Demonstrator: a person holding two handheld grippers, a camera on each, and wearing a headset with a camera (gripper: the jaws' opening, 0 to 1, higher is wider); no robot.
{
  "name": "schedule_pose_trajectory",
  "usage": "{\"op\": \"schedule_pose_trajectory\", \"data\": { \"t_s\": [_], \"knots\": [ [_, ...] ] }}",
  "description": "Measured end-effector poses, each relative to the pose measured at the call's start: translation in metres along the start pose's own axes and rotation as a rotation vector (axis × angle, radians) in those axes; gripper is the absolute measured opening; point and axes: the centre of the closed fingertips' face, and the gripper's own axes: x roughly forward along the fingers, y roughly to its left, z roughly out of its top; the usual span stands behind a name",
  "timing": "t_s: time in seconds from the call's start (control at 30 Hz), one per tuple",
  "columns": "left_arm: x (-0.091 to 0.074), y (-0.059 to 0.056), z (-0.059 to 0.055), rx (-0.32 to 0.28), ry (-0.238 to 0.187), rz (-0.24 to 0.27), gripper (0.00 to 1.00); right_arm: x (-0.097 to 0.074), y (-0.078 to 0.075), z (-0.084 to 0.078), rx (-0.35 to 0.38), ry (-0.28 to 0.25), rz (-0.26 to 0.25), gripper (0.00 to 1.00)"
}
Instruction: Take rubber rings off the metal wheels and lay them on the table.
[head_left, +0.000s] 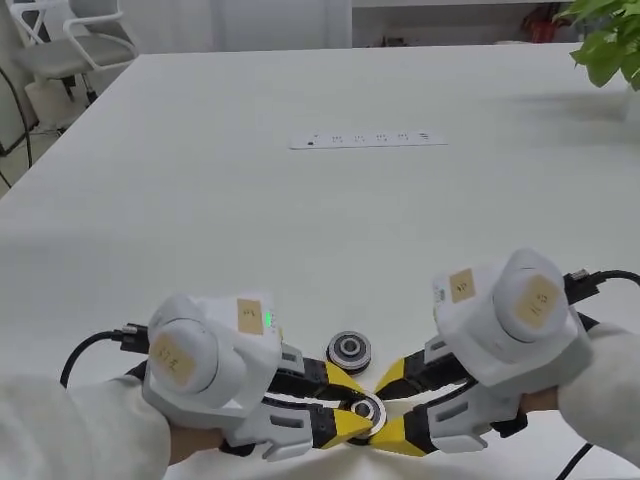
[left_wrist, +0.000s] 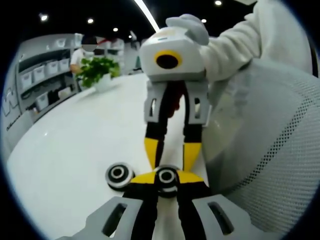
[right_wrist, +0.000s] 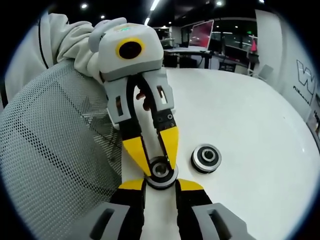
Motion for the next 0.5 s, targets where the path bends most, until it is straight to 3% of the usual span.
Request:
{"op": "schedule_pose_trajectory", "data": {
  "t_s": [0.33, 0.43, 0.5],
  "knots": [
    [-0.0001, 0.0006, -0.0004, 0.004, 0.006, 0.003, 0.14, -0.0026, -0.0005, -0.0044, 0.024, 0.018, 0.011, 0.13],
    [-0.0005, 0.0010, -0.0009, 0.002, 0.007, 0.005, 0.14, -0.0039, -0.0028, -0.0092, 0.012, 0.038, -0.003, 0.00],
    [-0.0003, 0.0011, -0.0011, 0.003, 0.007, 0.006, 0.14, -0.0045, -0.0010, -0.0091, 0.038, 0.031, 0.010, 0.00]
  ]
}}
